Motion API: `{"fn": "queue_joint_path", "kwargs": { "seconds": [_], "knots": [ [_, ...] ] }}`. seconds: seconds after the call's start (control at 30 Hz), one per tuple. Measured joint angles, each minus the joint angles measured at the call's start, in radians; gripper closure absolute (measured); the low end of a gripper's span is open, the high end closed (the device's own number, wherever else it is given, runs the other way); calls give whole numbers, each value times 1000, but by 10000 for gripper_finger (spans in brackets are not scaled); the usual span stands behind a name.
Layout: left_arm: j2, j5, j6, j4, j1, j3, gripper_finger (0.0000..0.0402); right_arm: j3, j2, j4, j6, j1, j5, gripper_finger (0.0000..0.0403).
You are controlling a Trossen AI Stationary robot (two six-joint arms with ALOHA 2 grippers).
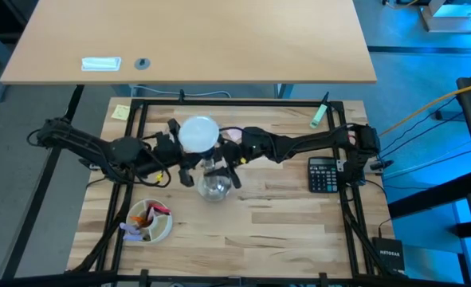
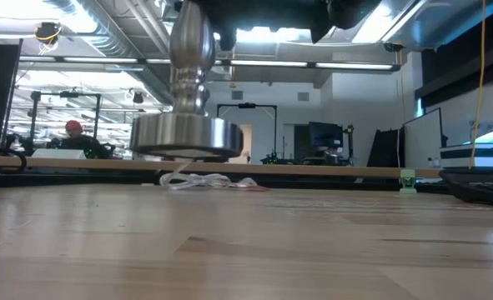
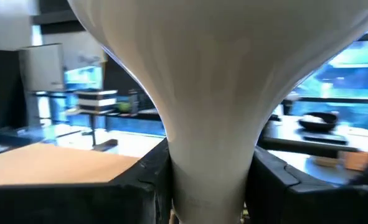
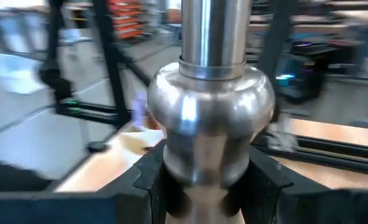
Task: Screw lightbulb
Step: Insert the white lightbulb on the silver lamp
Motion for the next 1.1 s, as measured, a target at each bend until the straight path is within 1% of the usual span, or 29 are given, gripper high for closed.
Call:
{"fn": "queue_joint_path", "kwargs": {
  "seconds": [0.1,0.27,0.4,0.47,0.57,0.77,0.83,0.97,1.03,1.1],
  "knots": [
    [-17,94,-18,-20,4,0,268,0,0,19,46,0,-110,262],
    [-43,306,-71,-64,33,-1,270,0,0,35,98,1,-297,262],
    [-44,473,-100,-64,85,-2,268,0,0,32,92,0,-404,262],
    [-44,562,-120,-65,116,-2,268,0,0,26,80,0,-440,262],
    [-43,677,-128,-72,159,-3,267,0,0,2,40,-3,-467,262],
    [-28,830,-137,-74,241,-3,267,0,0,-7,3,-27,-538,262],
    [-22,847,-140,-72,271,-2,266,0,0,-27,-5,-31,-536,262],
    [-14,848,-149,-76,302,-3,259,1,0,-70,-72,-49,-474,262],
    [-15,845,-158,-80,312,-3,258,1,0,-74,-82,-58,-449,262],
    [-17,833,-178,-95,324,-3,259,3,0,-82,-87,-74,-400,262]
  ]
}}
